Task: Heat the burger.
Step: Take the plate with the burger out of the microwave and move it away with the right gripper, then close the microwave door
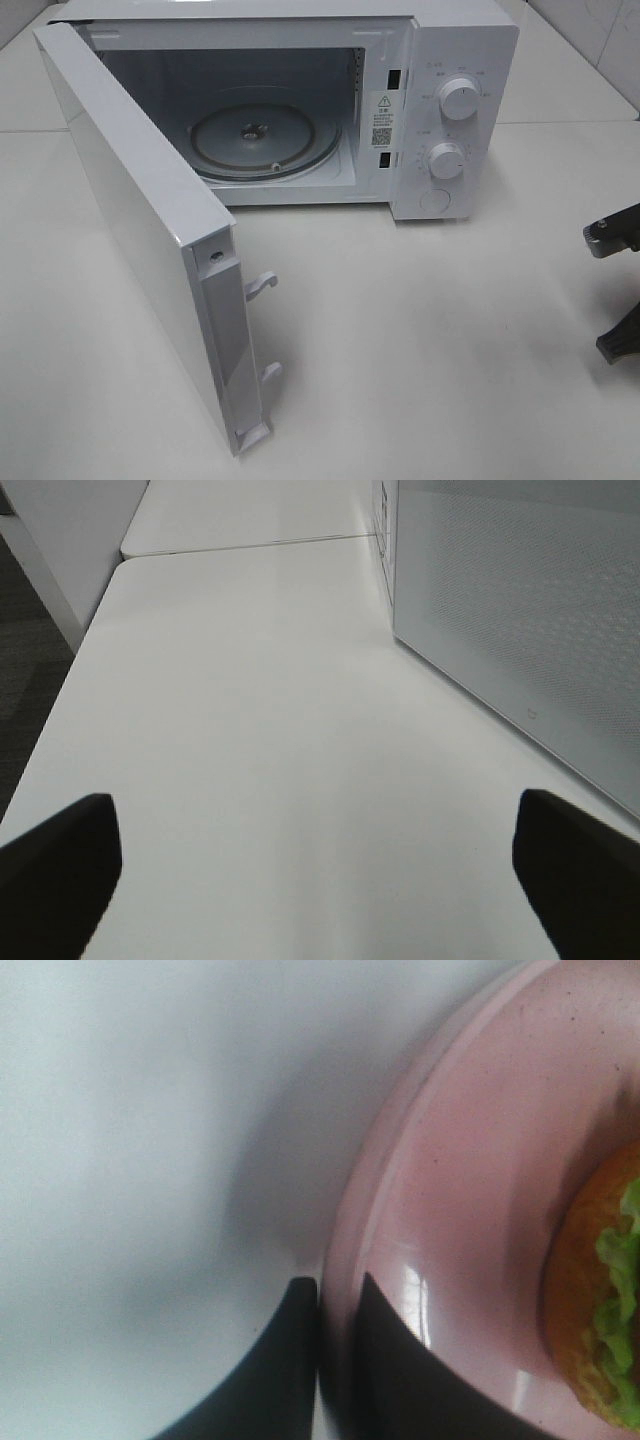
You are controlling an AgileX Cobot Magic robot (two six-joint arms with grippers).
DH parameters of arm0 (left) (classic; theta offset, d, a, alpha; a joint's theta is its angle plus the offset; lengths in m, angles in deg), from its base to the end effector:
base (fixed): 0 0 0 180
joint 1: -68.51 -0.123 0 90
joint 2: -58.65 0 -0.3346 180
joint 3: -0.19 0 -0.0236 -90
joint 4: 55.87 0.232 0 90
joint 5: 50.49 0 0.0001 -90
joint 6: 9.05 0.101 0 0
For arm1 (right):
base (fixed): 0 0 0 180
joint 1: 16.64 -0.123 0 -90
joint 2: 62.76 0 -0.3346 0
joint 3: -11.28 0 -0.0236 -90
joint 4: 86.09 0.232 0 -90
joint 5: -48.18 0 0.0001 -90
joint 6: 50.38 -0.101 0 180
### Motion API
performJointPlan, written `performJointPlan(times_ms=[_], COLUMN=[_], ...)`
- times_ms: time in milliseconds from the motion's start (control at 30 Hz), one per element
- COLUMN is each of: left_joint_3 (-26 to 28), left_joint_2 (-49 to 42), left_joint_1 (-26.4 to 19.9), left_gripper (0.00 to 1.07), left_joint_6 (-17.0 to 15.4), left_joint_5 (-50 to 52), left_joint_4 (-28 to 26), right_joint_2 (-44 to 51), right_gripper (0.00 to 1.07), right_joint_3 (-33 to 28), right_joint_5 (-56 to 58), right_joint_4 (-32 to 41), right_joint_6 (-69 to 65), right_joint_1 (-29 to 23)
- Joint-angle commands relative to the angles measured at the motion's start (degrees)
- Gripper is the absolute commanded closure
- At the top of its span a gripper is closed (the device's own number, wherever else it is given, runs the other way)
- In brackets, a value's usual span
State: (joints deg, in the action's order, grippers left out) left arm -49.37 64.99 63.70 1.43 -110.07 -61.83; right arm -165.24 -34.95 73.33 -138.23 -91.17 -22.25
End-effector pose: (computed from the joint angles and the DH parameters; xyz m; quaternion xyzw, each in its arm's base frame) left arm -0.0618 -0.0143 0.2664 0.0434 0.8434 0.0194 0.5352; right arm 0.2401 -0.0105 0.1719 -0.0981 0.9721 -0.1721 0.1261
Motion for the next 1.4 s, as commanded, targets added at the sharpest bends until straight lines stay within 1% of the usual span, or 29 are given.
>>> performJointPlan(times_ms=[33, 67, 100, 133, 167, 200, 233, 267, 300, 333, 367, 400, 433, 467, 567, 600, 633, 733, 800, 833, 900, 967, 1000, 1067, 1167, 1200, 1233, 1267, 1400], left_joint_3=[-0.17, -0.17, -0.17, -0.17, -0.17, -0.17, -0.17, -0.17, -0.17, -0.17, -0.17, -0.17, -0.17, -0.17, -0.17, -0.17, -0.17, -0.17, -0.17, -0.17, -0.17, -0.17, -0.17, -0.17, -0.17, -0.17, -0.17, -0.17, -0.17], left_joint_2=[-1.09, -1.09, -1.09, -1.09, -1.09, -1.09, -1.09, -1.09, -1.09, -1.09, -1.09, -1.09, -1.09, -1.09, -1.09, -1.09, -1.09, -1.09, -1.09, -1.09, -1.09, -1.09, -1.09, -1.09, -1.09, -1.09, -1.09, -1.09, -1.09], left_joint_1=[-0.06, -0.06, -0.06, -0.06, -0.06, -0.06, -0.06, -0.06, -0.06, -0.06, -0.06, -0.06, -0.06, -0.06, -0.06, -0.06, -0.06, -0.06, -0.06, -0.06, -0.06, -0.06, -0.06, -0.06, -0.06, -0.06, -0.06, -0.06, -0.06], left_gripper=[0.06, 0.06, 0.06, 0.06, 0.06, 0.06, 0.06, 0.06, 0.06, 0.06, 0.06, 0.06, 0.06, 0.06, 0.06, 0.06, 0.06, 0.06, 0.06, 0.06, 0.06, 0.06, 0.06, 0.06, 0.06, 0.06, 0.06, 0.06, 0.06], left_joint_6=[-0.34, -0.34, -0.34, -0.34, -0.34, -0.34, -0.34, -0.34, -0.34, -0.34, -0.34, -0.34, -0.34, -0.34, -0.34, -0.34, -0.34, -0.34, -0.34, -0.34, -0.34, -0.34, -0.34, -0.34, -0.34, -0.34, -0.34, -0.34, -0.34], left_joint_5=[0.23, 0.23, 0.23, 0.23, 0.23, 0.23, 0.23, 0.23, 0.23, 0.23, 0.23, 0.23, 0.23, 0.23, 0.23, 0.23, 0.23, 0.23, 0.23, 0.23, 0.23, 0.23, 0.23, 0.23, 0.23, 0.23, 0.23, 0.23, 0.23], left_joint_4=[0.11, 0.11, 0.11, 0.11, 0.11, 0.11, 0.11, 0.11, 0.11, 0.11, 0.11, 0.11, 0.11, 0.11, 0.11, 0.11, 0.11, 0.11, 0.11, 0.11, 0.11, 0.11, 0.11, 0.11, 0.11, 0.11, 0.11, 0.11, 0.11], right_joint_2=[-0.97, -1.83, -2.29, -2.29, -2.29, -2.23, -2.23, -2.12, -2.12, -2.12, -2.12, -2.12, -2.12, -1.83, -1.43, -0.23, 1.38, 2.18, 5.10, 5.10, 5.79, 9.22, 9.22, 12.32, 13.46, 15.41, 17.70, 17.70, 23.66], right_gripper=[0.99, 0.96, 0.90, 0.90, 0.86, 0.74, 0.74, 0.68, 0.53, 0.53, 0.45, 0.45, 0.31, 0.19, 0.16, 0.14, 0.15, 0.16, 0.19, 0.19, 0.19, 0.19, 0.19, 0.20, 0.20, 0.21, 0.21, 0.21, 0.22], right_joint_3=[0.40, 0.40, 0.40, 0.40, 0.40, 0.40, 0.40, 0.40, 0.69, 0.69, 1.03, 1.03, 1.78, 2.58, 3.09, 4.18, 5.50, 6.36, 9.40, 9.40, 10.08, 11.00, 11.00, 11.00, 11.00, 11.00, 11.00, 11.00, 10.94], right_joint_5=[-0.34, -0.40, -0.63, -0.63, -0.80, -1.60, -1.60, -1.95, -1.83, -1.83, -1.43, -1.43, -0.63, -0.34, -0.11, -0.06, 0.57, 1.43, 5.56, 5.56, 6.65, 8.77, 8.77, 8.77, 8.77, 8.88, 9.22, 9.22, 11.80], right_joint_4=[-0.92, -0.46, 0.11, 0.11, 0.52, 1.15, 1.15, 1.55, 2.81, 2.81, 3.95, 3.95, 5.90, 8.48, 10.08, 13.75, 17.13, 19.08, 27.73, 27.73, 30.31, 40.68, 40.68, 47.78, 48.93, 49.68, 50.36, 50.36, 48.70], right_joint_6=[-1.89, -3.09, -3.95, -3.95, -3.95, -3.95, -3.95, -3.90, -3.55, -3.55, -3.15, -3.15, -1.26, 2.01, 3.95, 7.51, 11.40, 13.69, 22.80, 22.80, 25.21, 34.21, 34.21, 39.25, 39.82, 39.76, 39.76, 39.76, 39.82], right_joint_1=[0.29, 0.29, 0.29, 0.29, 0.29, 0.29, 0.29, 0.29, 0.29, 0.29, 0.29, 0.29, 0.29, 0.29, 0.29, 0.29, 0.29, 0.29, 0.29, 0.29, 0.29, 0.29, 0.29, 0.29, 0.29, 0.34, 1.55, 1.55, 4.41])
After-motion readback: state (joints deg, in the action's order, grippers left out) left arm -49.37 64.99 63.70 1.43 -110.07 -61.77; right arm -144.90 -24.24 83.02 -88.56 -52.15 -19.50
